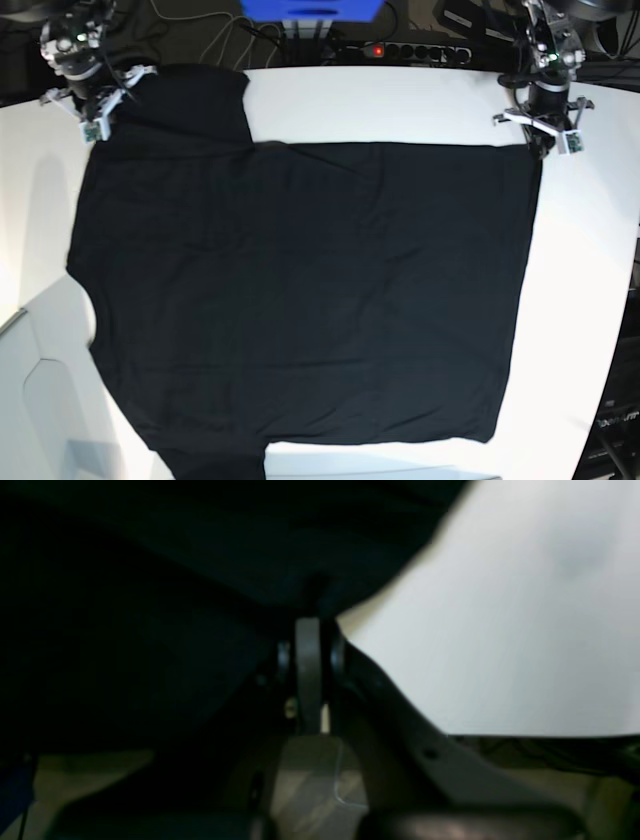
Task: Fold the T-shirt properly
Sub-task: 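Close both grippers on the shoulder corners of the shirt, then lift the shirt shoulders with both grippers and pull toward the hem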
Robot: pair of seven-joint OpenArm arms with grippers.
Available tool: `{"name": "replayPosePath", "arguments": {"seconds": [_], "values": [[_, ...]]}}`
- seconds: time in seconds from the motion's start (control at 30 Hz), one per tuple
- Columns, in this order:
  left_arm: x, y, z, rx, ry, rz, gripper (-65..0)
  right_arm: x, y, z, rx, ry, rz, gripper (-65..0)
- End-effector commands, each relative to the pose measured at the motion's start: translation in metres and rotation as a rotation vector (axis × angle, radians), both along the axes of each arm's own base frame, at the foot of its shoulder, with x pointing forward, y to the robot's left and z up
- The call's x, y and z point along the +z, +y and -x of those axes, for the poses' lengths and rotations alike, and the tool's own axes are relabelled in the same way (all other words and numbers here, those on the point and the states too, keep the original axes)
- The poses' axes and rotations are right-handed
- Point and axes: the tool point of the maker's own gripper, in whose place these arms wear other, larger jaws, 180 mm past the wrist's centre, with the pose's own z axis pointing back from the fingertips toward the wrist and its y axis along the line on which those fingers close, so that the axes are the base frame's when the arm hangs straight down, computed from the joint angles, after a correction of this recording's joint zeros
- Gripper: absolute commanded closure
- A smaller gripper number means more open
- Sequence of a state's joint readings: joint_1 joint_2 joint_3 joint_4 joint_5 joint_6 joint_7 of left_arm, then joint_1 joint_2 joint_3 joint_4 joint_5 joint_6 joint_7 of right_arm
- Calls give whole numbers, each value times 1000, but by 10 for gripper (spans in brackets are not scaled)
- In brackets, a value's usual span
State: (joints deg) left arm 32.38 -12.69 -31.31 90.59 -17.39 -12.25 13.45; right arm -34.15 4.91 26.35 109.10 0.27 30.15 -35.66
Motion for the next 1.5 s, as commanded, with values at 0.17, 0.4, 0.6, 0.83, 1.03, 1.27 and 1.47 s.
{"name": "replayPosePath", "arguments": {"seconds": [0.17, 0.4, 0.6, 0.83, 1.03, 1.27, 1.47], "values": [[30, 4, -11, -21, -76, -49, -1, 35, -4, -28, 27, -124, 37, 0], [55, 29, -21, 67, -165, -82, -1, 52, -2, -58, 40, -208, 40, 0], [67, 29, -46, 75, -233, -72, -1, 68, 9, -91, 66, -295, 16, 0], [81, 27, -87, 90, -254, -24, -1, 97, 11, -132, 68, -417, 16, 0], [101, 23, -123, 88, -287, 14, -1, 130, 10, -168, 67, -532, 19, 0], [131, 20, -160, 85, -341, 51, -1, 133, 4, -205, 41, -569, -26, 0], [132, 24, -182, 105, -355, 97, -1, 133, -2, -235, 26, -578, -66, 0]]}}
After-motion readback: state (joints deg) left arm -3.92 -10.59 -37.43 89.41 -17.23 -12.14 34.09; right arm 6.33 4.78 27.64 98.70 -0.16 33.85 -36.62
